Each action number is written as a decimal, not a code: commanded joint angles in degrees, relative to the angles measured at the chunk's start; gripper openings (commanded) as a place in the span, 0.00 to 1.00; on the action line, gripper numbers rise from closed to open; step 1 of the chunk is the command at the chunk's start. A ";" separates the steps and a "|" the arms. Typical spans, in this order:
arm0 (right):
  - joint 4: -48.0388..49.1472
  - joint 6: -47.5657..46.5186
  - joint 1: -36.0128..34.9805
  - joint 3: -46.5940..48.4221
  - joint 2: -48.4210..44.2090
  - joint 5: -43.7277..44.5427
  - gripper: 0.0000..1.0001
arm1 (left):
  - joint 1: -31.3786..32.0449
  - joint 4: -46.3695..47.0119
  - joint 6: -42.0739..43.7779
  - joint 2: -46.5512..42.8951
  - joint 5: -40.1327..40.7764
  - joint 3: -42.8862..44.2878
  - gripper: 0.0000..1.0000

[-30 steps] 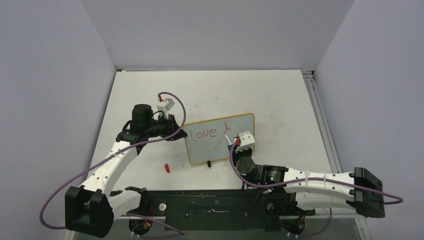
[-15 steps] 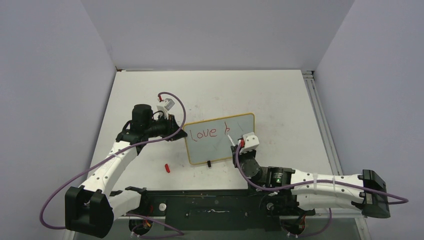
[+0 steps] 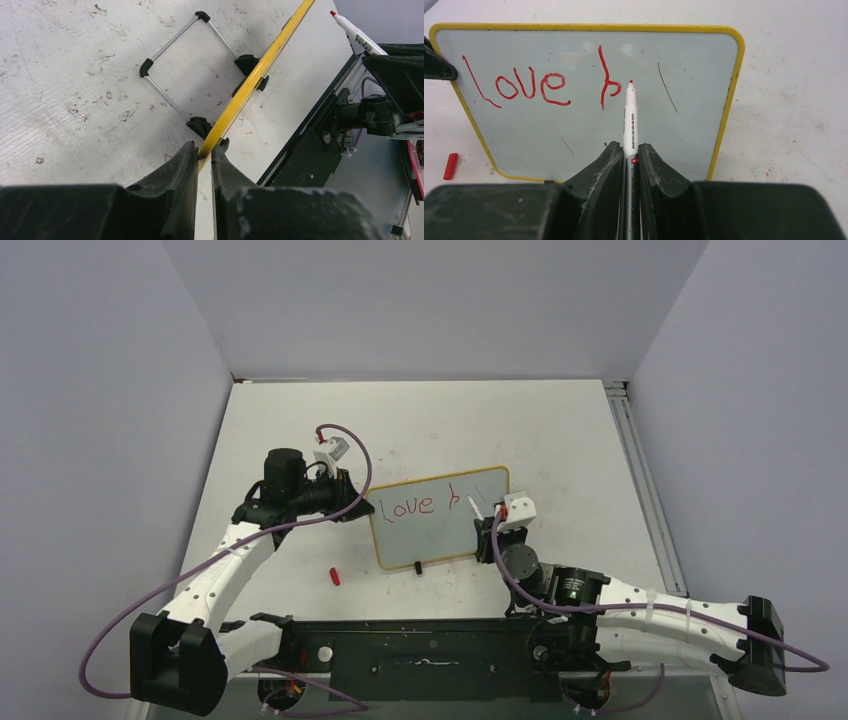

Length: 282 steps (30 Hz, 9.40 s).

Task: Write a sentence on the whiteboard

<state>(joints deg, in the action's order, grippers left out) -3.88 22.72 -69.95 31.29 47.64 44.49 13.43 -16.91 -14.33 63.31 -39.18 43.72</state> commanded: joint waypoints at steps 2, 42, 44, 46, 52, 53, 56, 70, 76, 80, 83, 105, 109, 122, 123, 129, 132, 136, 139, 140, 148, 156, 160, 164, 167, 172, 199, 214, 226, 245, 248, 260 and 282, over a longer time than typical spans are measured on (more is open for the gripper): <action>0.80 -1.41 0.61 0.46 -1.76 -1.31 0.05 | -0.05 -0.05 0.26 -1.02 1.44 1.54 0.11; 5.75 1.96 5.28 -3.53 3.22 -5.15 0.05 | -0.01 -0.14 0.35 -1.06 1.08 1.48 0.10; 5.02 2.84 5.27 -4.06 2.98 -5.18 0.05 | -0.02 -0.14 0.28 -1.08 1.11 1.45 0.10; 4.69 3.56 5.20 -4.51 2.52 -5.39 0.05 | -0.04 -0.06 0.26 -1.09 0.97 1.45 0.10; 4.32 3.37 4.65 -4.30 1.34 -5.49 0.05 | -0.05 -0.06 0.26 -1.14 1.03 1.45 0.10; 4.32 3.16 4.27 -4.17 0.96 -5.24 0.05 | -0.01 -0.06 0.26 -1.09 1.03 1.45 0.10; 4.09 2.64 2.40 -3.44 -0.05 -3.69 0.05 | 0.00 -0.06 0.31 -1.07 1.10 1.45 0.10; 8.62 -3.64 0.38 0.73 2.25 1.54 0.05 | -0.04 -0.06 0.26 -1.17 1.11 1.45 0.10; 10.70 -5.49 1.77 1.01 3.27 -0.05 0.05 | 0.01 -0.06 0.19 -1.19 1.12 1.44 0.10; 11.69 -6.13 2.71 0.99 4.40 -1.32 0.05 | -0.03 -0.01 0.23 -1.22 1.10 1.45 0.10; 13.15 -6.38 2.91 0.51 4.80 -1.87 0.05 | 0.01 -0.06 0.26 -1.13 1.12 1.41 0.10; 15.61 -7.28 4.61 0.55 6.90 -2.56 0.05 | -0.04 -0.06 0.26 -1.22 1.03 1.42 0.10; 15.33 -7.09 4.98 0.43 6.83 -3.15 0.05 | 0.00 -0.06 0.26 -1.27 1.03 1.37 0.10; 9.37 -5.91 4.54 0.92 1.00 -3.43 0.05 | 0.00 -0.06 0.18 -1.49 1.03 1.45 0.10; 8.64 -5.47 4.40 0.59 0.45 -3.22 0.05 | 0.01 -0.06 0.18 -1.56 1.03 1.39 0.10; 5.03 -2.45 4.30 -1.15 -1.65 -2.83 0.05 | -0.03 -0.06 0.18 -1.40 1.21 1.36 0.10; 4.85 -2.42 4.39 -1.49 -1.86 -3.03 0.05 | -0.01 -0.03 0.18 -1.32 1.21 1.36 0.10; 5.86 -2.89 4.56 -1.85 -1.01 -3.42 0.05 | -0.05 -0.06 0.18 -1.27 1.28 1.27 0.10; 6.66 -3.20 4.79 -1.85 0.15 -3.74 0.05 | 0.01 -0.06 0.18 -1.19 1.29 1.27 0.10; 6.93 -3.25 4.82 -1.85 0.44 -3.71 0.05 | 0.02 -0.06 0.18 -1.17 1.30 1.25 0.10; 8.39 -3.74 5.48 -2.11 1.72 -4.05 0.05 | -0.05 -0.06 0.18 -1.26 1.29 1.28 0.10; 9.08 -4.05 6.22 -2.54 2.83 -4.25 0.05 | -0.03 -0.06 0.18 -1.28 1.29 1.28 0.10; 8.61 -3.39 6.23 -2.72 2.62 -4.38 0.05 | 0.01 -0.06 0.18 -1.32 1.16 1.28 0.10; 7.37 -1.77 6.24 -3.34 2.46 -4.61 0.05 | 0.01 -0.06 0.18 -1.27 1.04 1.36 0.10; 6.25 -0.22 6.23 -4.04 1.95 -4.63 0.05 | -0.01 -0.06 0.18 -1.43 1.07 1.36 0.10; 4.60 1.95 6.23 -5.09 0.67 -4.79 0.05 | -0.01 0.11 0.09 -1.42 0.84 1.36 0.10; 6.20 -0.79 5.98 -2.68 1.12 -4.80 0.05 | -0.01 0.21 0.00 -1.42 0.95 1.36 0.10; 2.68 -1.56 4.90 -1.15 -3.30 -4.80 0.05 | 0.01 0.16 0.00 -1.28 1.26 1.36 0.10; 5.80 -3.23 5.42 -1.68 -2.18 -5.38 0.05 | 0.01 0.03 0.00 -1.53 1.25 1.18 0.10; 9.88 -5.32 7.09 -1.69 1.93 -5.42 0.05 | 0.05 0.12 0.02 -1.57 0.97 1.26 0.10; 10.25 -5.53 7.28 -1.71 2.43 -5.43 0.05 | 0.05 0.13 0.09 -1.60 0.99 1.23 0.10; 11.26 -5.97 7.81 -1.52 2.43 -4.61 0.05 | 0.10 0.25 0.09 -1.68 0.94 1.28 0.10; 5.85 -1.45 7.90 -4.08 -0.37 -3.06 0.05 | 0.06 0.21 0.05 -1.83 0.92 1.18 0.10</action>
<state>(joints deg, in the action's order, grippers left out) 2.33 19.81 -62.54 27.79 48.10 40.32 13.47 -17.41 -14.35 62.87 -38.37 43.72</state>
